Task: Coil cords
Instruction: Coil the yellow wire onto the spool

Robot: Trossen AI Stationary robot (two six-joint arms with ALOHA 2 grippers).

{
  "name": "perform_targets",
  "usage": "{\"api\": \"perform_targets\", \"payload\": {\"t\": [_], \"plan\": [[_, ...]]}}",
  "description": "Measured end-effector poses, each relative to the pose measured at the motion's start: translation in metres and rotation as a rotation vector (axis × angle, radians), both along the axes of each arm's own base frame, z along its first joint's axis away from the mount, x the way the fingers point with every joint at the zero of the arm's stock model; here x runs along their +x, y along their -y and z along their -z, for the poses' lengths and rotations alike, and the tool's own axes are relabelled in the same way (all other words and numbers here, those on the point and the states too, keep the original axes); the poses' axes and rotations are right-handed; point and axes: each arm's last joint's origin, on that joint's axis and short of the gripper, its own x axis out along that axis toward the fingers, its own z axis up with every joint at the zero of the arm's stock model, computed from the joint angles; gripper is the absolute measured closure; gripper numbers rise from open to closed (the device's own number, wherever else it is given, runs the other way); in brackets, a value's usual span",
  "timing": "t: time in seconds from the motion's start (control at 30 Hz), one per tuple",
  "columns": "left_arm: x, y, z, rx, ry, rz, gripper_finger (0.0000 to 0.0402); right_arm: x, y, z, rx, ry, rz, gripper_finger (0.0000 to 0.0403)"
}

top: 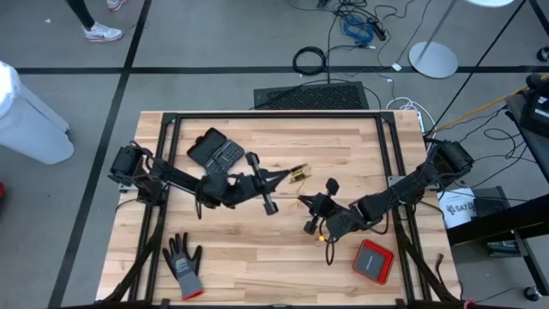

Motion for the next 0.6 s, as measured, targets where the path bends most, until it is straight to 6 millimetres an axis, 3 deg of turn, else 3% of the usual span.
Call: {"api": "perform_targets", "payload": {"t": [0.27,0.6], "plan": [[0.016,0.005,0.005,0.159,-0.094,0.01,0.04,0.009,0.002,-0.012,-0.009,0.03,-0.019,0.0403],[0.026,0.001,0.024,0.19,-0.196,-0.023,0.04,0.016,-0.009,-0.033,-0.058,0.036,-0.06,0.0403]]}}
